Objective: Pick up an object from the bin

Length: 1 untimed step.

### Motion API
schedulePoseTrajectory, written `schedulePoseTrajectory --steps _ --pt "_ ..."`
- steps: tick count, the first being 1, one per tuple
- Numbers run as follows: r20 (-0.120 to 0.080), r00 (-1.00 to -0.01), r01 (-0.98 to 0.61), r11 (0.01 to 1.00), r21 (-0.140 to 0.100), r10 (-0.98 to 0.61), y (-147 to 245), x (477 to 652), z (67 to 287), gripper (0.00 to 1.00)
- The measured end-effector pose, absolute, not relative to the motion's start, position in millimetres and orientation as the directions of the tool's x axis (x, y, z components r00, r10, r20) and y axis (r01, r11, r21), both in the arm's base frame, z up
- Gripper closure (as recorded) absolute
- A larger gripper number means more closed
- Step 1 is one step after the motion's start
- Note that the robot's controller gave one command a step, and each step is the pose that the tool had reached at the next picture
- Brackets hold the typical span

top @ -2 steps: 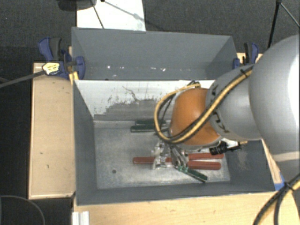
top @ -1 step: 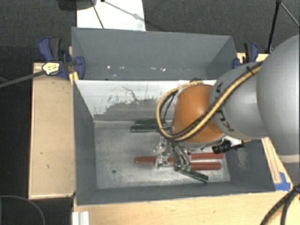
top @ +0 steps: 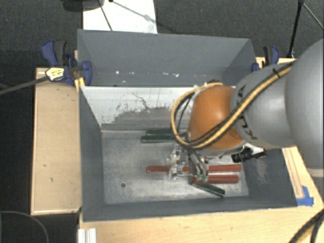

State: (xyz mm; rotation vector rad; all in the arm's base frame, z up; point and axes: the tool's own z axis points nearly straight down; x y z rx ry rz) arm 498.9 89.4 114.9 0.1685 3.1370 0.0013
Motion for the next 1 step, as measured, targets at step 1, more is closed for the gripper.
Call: schedulePoseTrajectory --steps 1 --pt "-0.002 -0.994 0.107 0.994 0.001 0.107 89.4 499.2 126.1 1.0"
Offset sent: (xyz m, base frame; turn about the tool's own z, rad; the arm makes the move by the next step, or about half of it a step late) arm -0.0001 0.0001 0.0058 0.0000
